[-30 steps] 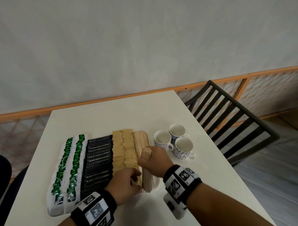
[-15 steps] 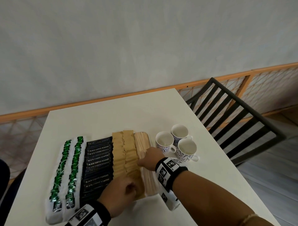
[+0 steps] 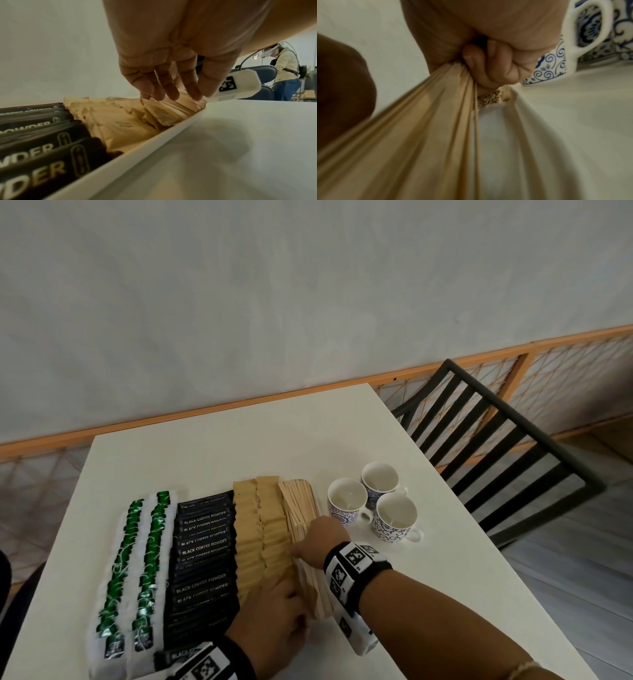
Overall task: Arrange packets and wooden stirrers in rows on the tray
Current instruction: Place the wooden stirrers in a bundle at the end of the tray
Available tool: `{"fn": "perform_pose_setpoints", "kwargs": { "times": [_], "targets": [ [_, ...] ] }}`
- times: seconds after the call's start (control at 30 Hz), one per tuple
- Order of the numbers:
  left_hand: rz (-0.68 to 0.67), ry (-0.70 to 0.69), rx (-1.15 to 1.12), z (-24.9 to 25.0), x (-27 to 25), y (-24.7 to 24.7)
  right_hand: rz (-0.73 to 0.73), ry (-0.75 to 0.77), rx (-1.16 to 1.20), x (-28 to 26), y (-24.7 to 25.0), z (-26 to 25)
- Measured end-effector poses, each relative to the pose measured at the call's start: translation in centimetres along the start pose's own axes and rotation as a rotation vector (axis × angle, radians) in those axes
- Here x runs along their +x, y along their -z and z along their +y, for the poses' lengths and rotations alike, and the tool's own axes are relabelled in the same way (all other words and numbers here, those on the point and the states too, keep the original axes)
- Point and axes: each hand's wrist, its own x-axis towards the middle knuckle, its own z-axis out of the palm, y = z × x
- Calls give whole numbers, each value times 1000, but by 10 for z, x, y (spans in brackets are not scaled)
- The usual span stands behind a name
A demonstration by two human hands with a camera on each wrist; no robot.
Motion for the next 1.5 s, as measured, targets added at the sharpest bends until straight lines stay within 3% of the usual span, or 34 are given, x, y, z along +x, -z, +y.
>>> {"fn": "perform_pose_setpoints", "kwargs": {
  "times": [0.3,0.67,0.87,1.2,1.37,1.5],
  "targets": [
    [1,115,54,9,10,0,142,-51,154,-3,-14,1],
    [101,102,136,11,16,-11,176,-33,195,-8,-16,9],
    [56,87,79,10,16,-9,245,31,290,-20,-14,20],
    [47,155,134,17,16,-12,151,169,376,-62,-13,64],
    [-62,258,199,33,23,1,71,222,370,-74,-17,77],
    [-94,260,262,35,27,-2,6,265,290,-83,-19,87]
  ]
}}
